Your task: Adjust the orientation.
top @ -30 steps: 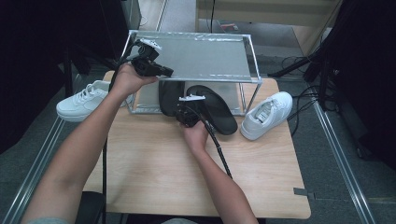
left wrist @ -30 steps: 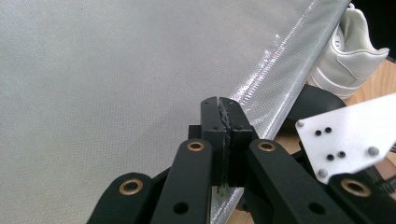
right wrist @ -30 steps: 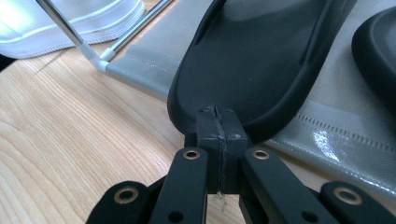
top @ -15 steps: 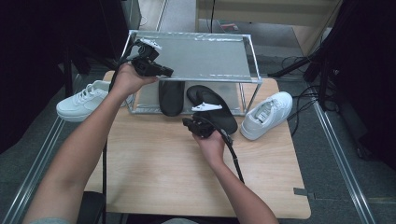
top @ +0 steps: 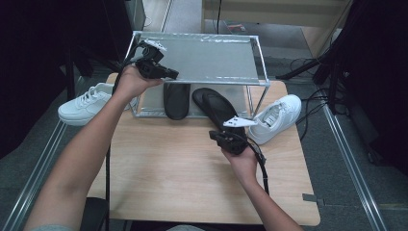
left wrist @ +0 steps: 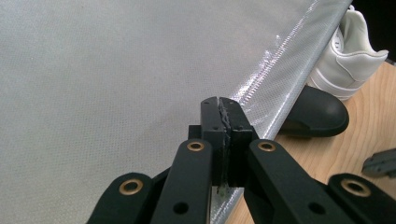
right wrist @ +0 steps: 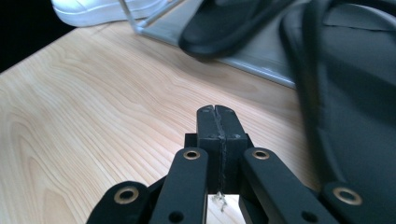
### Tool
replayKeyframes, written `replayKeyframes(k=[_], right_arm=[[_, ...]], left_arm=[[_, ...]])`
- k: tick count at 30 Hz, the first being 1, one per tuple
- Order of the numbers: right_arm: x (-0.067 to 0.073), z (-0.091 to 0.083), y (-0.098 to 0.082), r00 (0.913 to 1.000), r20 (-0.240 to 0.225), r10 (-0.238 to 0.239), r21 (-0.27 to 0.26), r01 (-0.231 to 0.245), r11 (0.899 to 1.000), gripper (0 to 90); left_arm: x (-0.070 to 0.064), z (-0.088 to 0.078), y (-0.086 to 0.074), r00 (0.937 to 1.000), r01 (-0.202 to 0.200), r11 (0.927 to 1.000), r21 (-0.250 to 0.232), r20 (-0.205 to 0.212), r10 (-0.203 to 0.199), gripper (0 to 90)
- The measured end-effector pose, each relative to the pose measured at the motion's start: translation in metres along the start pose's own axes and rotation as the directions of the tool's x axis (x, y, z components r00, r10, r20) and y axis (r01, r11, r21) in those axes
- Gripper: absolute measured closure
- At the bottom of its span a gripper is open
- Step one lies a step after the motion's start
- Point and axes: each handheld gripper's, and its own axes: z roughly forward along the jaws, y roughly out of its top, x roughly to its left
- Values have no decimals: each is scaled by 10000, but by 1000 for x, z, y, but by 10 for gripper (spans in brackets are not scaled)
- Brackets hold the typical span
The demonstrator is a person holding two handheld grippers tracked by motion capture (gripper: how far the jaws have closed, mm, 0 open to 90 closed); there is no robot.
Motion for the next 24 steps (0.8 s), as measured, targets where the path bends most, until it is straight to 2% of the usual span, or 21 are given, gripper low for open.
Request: replayKeyframes(k=[5,9,14,17,20,24], right_arm=[[-11,-17,-14,9992,248,316,-383,-306,9988,900],[-21,-29,-24,9970,632,440,-435,-413,9982,900],[-34,-41,-33,9948,742,700,-455,-667,9967,900],[-40,-45,-37,9929,954,706,-477,-663,9967,900],[-45,-45,-42,9892,1369,516,-275,-482,9985,900],[-53,-45,-46,9842,1618,716,-230,-688,9974,900]], left_arm=[[0,0,0,10000,-43,10000,18,-6,43,899],[0,0,0,10000,-43,10000,25,-20,43,899],[0,0,0,10000,-51,10000,10,-11,51,899],[0,0,0,10000,-67,10000,10,-26,67,899],[-1,0,0,9999,-93,10000,0,-54,93,899],[1,0,0,10000,-77,10000,-8,38,77,899]])
